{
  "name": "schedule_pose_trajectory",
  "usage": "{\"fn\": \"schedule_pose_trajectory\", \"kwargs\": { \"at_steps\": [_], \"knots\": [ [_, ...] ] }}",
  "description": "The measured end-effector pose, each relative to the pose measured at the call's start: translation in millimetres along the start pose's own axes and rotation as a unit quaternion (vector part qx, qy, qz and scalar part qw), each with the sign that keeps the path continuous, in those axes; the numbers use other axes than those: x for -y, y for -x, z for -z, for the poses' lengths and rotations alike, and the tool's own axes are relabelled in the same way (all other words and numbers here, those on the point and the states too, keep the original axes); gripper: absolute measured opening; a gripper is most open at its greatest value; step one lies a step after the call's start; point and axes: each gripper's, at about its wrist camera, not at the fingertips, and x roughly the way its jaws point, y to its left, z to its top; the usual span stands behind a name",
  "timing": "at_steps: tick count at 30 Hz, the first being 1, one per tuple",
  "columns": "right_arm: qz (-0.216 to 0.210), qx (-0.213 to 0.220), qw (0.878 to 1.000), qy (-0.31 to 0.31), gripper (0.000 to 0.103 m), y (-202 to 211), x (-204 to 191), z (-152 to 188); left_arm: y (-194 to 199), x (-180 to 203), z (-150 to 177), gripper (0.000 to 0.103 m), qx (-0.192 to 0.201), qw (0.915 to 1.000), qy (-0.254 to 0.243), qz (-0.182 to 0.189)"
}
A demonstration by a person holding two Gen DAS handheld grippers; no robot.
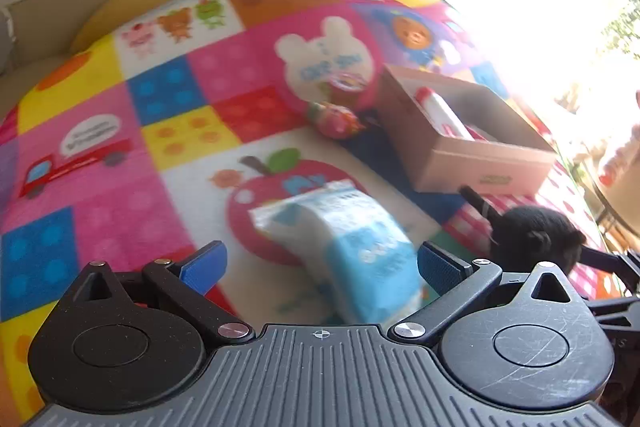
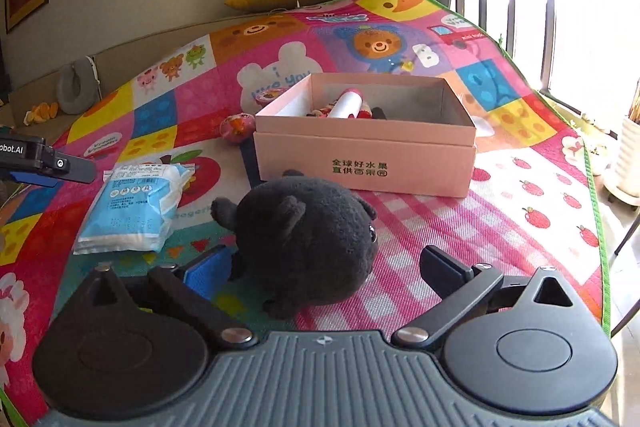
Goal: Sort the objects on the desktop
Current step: 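Grasp the blue-and-white wipes packet with left gripper while right holds the plush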
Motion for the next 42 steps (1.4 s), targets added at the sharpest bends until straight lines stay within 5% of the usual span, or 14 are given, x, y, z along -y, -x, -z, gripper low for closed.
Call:
{"fn": "schedule_pose_trajectory", "kwargs": {
  "at_steps": [4,10,18,23,29,31,34,40,42],
  "knots": [
    [0.007,-0.01,1.0,-0.011,0.103,-1,1,10,-30,39,11,0.103,-0.002,0.9983,-0.051,-0.028],
    [0.017,-0.056,0.998,0.018,0.103,-9,-8,19,-44,33,18,0.103,0.005,0.993,-0.074,-0.092],
    [0.021,-0.049,0.998,-0.013,0.103,-8,-7,21,-38,-25,24,0.103,0.003,0.9865,-0.003,-0.164],
    [0.023,-0.047,0.999,0.012,0.103,-7,-12,19,-34,-38,29,0.103,0.01,0.9893,0.031,-0.142],
    [-0.01,0.086,0.996,0.0,0.103,34,-2,-19,-35,-39,30,0.103,0.013,0.9899,0.035,-0.136],
    [0.008,0.112,0.994,-0.008,0.086,34,7,-39,-31,-40,30,0.103,0.013,0.9895,0.047,-0.136],
    [0.034,0.083,0.995,-0.053,0.052,13,33,-62,-14,-38,26,0.103,0.028,0.9907,0.071,-0.112],
    [-0.036,-0.05,0.985,-0.161,0.043,-41,81,-46,14,0,4,0.103,0.058,0.9979,0.024,-0.016],
    [-0.065,-0.054,0.984,-0.159,0.043,-36,75,-35,15,14,2,0.103,0.055,0.9984,0.007,0.013]
  ]
}}
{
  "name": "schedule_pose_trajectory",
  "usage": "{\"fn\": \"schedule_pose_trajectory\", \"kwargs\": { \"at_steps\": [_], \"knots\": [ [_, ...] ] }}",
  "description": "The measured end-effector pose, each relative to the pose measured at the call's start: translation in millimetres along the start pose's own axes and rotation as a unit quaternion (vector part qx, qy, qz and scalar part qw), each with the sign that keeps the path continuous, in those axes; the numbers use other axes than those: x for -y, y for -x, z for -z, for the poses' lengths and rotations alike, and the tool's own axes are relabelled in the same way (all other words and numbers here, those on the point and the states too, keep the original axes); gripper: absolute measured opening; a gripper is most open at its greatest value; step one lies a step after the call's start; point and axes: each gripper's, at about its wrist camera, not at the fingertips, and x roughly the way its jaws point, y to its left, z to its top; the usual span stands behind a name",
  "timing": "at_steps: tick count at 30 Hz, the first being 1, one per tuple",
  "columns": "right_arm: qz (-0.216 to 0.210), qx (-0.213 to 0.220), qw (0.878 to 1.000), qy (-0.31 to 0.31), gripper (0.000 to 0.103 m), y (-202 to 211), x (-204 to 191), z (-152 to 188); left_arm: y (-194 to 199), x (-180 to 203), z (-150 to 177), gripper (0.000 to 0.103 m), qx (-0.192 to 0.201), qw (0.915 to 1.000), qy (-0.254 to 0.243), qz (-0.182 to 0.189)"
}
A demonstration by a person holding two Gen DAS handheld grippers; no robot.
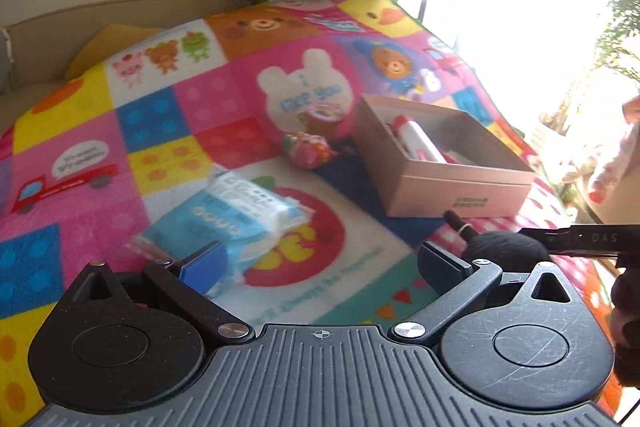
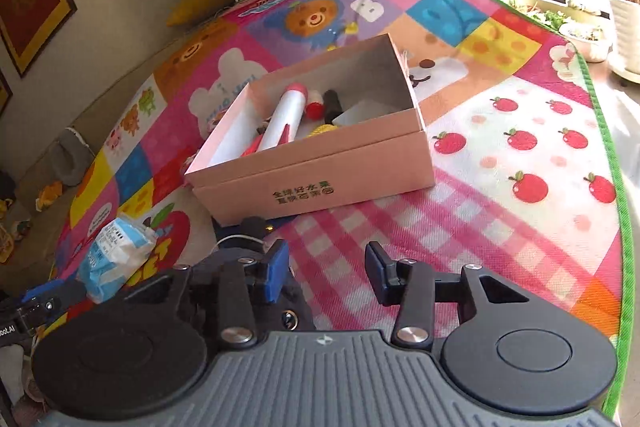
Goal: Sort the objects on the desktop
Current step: 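Grasp the blue-and-white wipes packet with left gripper while right holds the plush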
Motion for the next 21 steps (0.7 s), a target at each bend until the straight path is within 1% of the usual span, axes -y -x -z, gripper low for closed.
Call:
{"fn": "schedule_pose_trajectory", "kwargs": {
  "at_steps": [3,6,7,9,11,13,14,15,16,17,18,19,21],
  "knots": [
    [-0.036,0.008,0.997,0.061,0.043,23,-24,20,0,21,4,0.103,-0.005,0.9992,-0.035,0.019],
    [-0.073,0.013,0.992,0.104,0.043,43,-45,35,3,35,10,0.103,-0.011,0.9974,-0.061,0.036],
    [-0.086,0.011,0.99,0.113,0.043,46,-50,38,5,37,12,0.103,-0.012,0.9968,-0.071,0.036],
    [-0.11,0.0,0.986,0.128,0.045,49,-61,44,8,40,17,0.103,-0.013,0.9958,-0.088,0.025],
    [-0.115,-0.008,0.983,0.144,0.049,48,-73,52,12,35,20,0.103,-0.012,0.9959,-0.089,0.013],
    [-0.109,-0.008,0.98,0.167,0.058,47,-84,60,16,25,21,0.103,-0.015,0.9972,-0.074,0.005],
    [-0.104,-0.003,0.978,0.183,0.06,48,-91,64,18,20,21,0.103,-0.016,0.9977,-0.067,-0.001],
    [-0.096,0.003,0.975,0.2,0.066,49,-97,67,20,15,20,0.103,-0.014,0.9981,-0.06,-0.008],
    [-0.087,0.009,0.972,0.217,0.075,50,-104,70,22,10,19,0.103,-0.012,0.9983,-0.054,-0.015],
    [-0.077,0.017,0.969,0.236,0.08,51,-110,73,24,5,18,0.103,-0.01,0.9986,-0.048,-0.02],
    [-0.075,0.024,0.965,0.25,0.088,52,-115,75,25,0,17,0.103,-0.007,0.9989,-0.041,-0.023],
    [-0.077,0.028,0.962,0.26,0.092,53,-119,77,26,-3,17,0.103,-0.006,0.9991,-0.034,-0.026],
    [-0.087,0.025,0.957,0.274,0.094,50,-127,78,26,-10,17,0.103,-0.006,0.9992,-0.025,-0.03]
  ]
}}
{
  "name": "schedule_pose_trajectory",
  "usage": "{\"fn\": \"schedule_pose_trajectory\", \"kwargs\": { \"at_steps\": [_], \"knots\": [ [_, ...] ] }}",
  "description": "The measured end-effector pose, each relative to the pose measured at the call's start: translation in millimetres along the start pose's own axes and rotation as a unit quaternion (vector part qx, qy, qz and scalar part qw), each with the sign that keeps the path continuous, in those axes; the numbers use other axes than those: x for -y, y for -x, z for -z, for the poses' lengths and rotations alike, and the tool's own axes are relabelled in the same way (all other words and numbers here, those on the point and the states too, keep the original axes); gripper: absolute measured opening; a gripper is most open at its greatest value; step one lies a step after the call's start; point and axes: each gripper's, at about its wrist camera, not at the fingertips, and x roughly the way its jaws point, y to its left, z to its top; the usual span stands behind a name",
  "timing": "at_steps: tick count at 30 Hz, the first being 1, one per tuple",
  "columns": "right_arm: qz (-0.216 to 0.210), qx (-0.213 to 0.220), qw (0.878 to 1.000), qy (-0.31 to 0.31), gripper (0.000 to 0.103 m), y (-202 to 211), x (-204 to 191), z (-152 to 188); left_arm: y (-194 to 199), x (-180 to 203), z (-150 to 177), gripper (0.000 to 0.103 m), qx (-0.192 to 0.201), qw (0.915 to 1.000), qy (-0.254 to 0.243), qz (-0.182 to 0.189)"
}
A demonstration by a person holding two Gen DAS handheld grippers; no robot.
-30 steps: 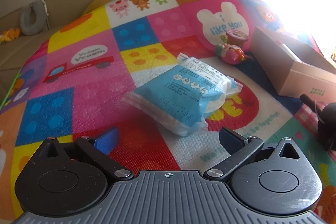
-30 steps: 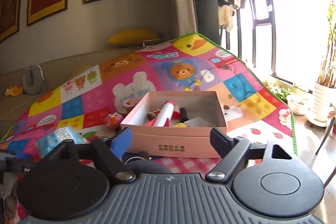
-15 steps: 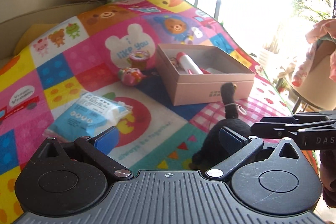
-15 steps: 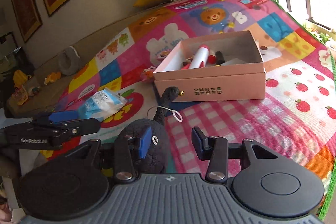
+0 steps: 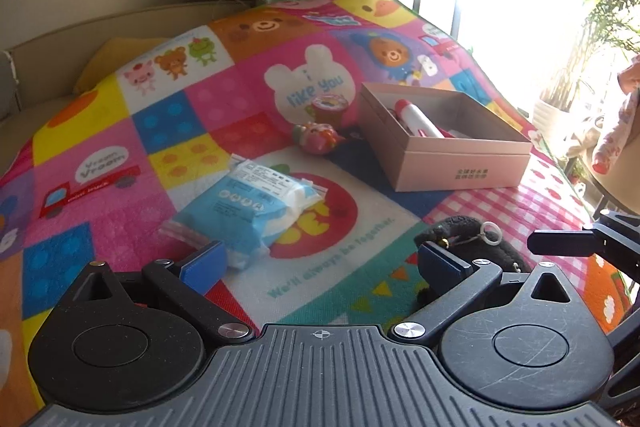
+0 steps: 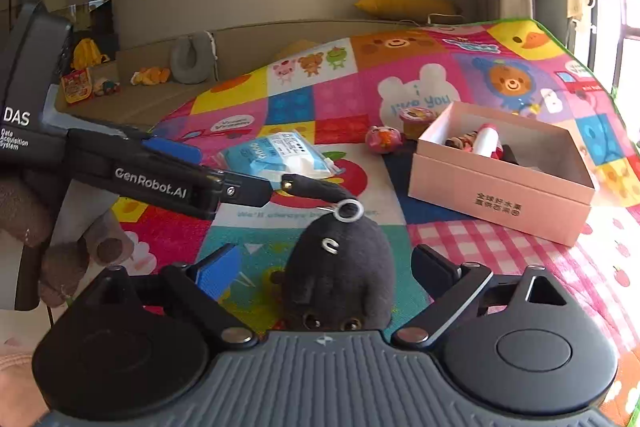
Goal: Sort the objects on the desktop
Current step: 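Grasp the blue-and-white wipes packet with left gripper while right holds the plush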
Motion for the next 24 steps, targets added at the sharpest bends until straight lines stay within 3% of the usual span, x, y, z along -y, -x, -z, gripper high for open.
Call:
{"fn": "schedule_pose_trajectory", "kwargs": {
  "at_steps": [3,6,8,9,10,16,21,22,24],
  "knots": [
    [0.007,-0.014,1.0,0.008,0.095,-17,-3,-2,-3,-5,3,0.103,-0.002,1.0,-0.001,-0.004],
    [0.038,-0.033,0.999,-0.008,0.094,-36,4,-2,-12,-9,3,0.103,0.012,0.9989,-0.042,-0.02],
    [0.043,-0.045,0.998,-0.023,0.083,-42,11,0,-26,-11,2,0.103,0.016,0.9948,-0.088,-0.049],
    [0.035,-0.053,0.998,-0.027,0.07,-43,13,1,-36,-13,0,0.103,0.015,0.9916,-0.109,-0.067],
    [0.027,-0.056,0.998,-0.031,0.066,-42,13,1,-47,-16,-3,0.103,0.011,0.989,-0.124,-0.08],
    [0.043,-0.054,0.998,-0.005,0.066,-33,3,7,-99,-24,-16,0.103,-0.029,0.9851,-0.151,-0.076],
    [0.051,-0.061,0.997,-0.011,0.066,-25,6,6,-108,-24,-17,0.103,-0.04,0.988,-0.135,-0.063],
    [0.052,-0.062,0.997,-0.012,0.066,-24,7,7,-107,-24,-17,0.102,-0.042,0.9887,-0.131,-0.059],
    [0.052,-0.065,0.996,-0.017,0.066,-19,9,7,-105,-22,-15,0.084,-0.047,0.989,-0.129,-0.056]
  ]
}}
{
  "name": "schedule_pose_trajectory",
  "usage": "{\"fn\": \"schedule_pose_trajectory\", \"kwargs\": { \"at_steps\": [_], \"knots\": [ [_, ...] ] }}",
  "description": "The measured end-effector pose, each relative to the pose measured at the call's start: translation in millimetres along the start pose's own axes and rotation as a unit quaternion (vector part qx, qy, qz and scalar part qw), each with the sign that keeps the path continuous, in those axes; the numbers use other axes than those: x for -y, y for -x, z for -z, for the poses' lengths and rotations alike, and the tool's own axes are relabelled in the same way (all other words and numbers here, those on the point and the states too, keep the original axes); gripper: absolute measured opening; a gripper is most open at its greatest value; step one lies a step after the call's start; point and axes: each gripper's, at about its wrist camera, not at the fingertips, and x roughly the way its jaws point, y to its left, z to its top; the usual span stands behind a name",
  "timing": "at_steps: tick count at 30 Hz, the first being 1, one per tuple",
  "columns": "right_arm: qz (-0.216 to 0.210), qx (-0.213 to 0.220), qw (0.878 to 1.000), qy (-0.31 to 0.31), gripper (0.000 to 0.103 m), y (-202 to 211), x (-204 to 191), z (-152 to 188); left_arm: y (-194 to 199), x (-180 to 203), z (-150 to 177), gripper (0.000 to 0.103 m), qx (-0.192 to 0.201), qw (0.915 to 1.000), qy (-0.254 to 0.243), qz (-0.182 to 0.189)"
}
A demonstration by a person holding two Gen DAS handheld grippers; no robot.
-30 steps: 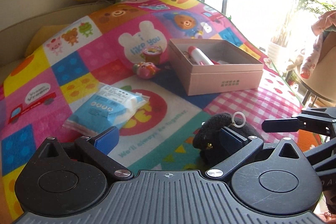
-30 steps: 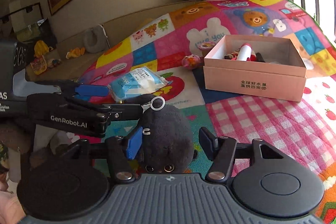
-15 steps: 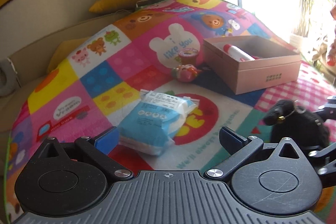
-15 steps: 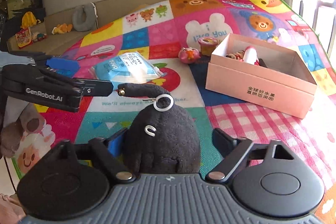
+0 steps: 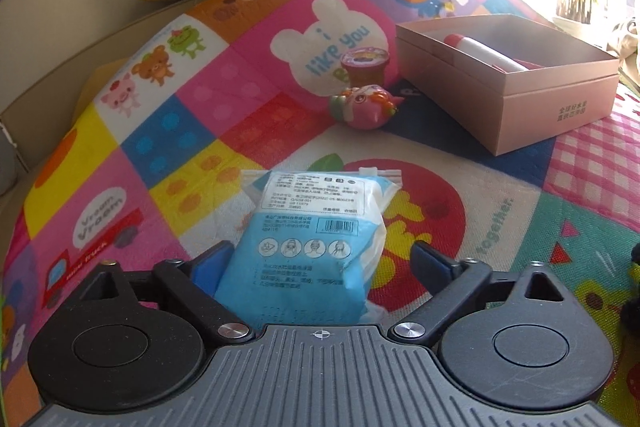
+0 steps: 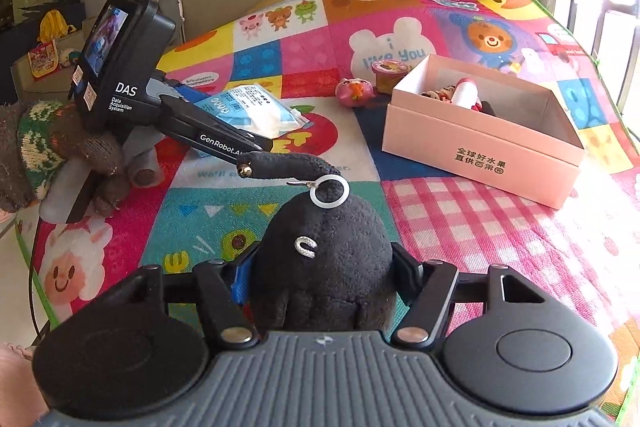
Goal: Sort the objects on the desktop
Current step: 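Grasp the blue-and-white wipes packet with left gripper while right holds the plush, then carry the plush and wipes packet into the pink box and release both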
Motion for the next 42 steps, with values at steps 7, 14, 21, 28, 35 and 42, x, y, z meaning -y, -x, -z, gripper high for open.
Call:
{"fn": "schedule_pose_trajectory", "kwargs": {
  "at_steps": [7,14,21,28,35,42],
  "knots": [
    [0.019,0.003,1.0,-0.005,0.065,22,10,3,23,14,3,0.062,-0.006,0.9995,-0.027,0.013],
    [0.063,0.057,0.996,-0.024,0.065,71,41,-13,95,59,-29,0.063,0.072,0.9918,-0.079,0.071],
    [0.129,0.197,0.968,-0.092,0.065,146,98,-48,143,97,-95,0.063,0.18,0.9732,-0.109,0.093],
    [0.172,0.249,0.947,-0.106,0.065,153,137,-58,74,113,-173,0.063,0.137,0.9757,-0.01,0.17],
    [0.18,0.214,0.951,-0.127,0.065,105,183,-74,-18,139,-193,0.085,0.089,0.9758,0.01,0.2],
    [0.149,0.169,0.965,-0.137,0.065,50,205,-94,-1,101,-115,0.097,0.105,0.9824,0.009,0.154]
  ]
}}
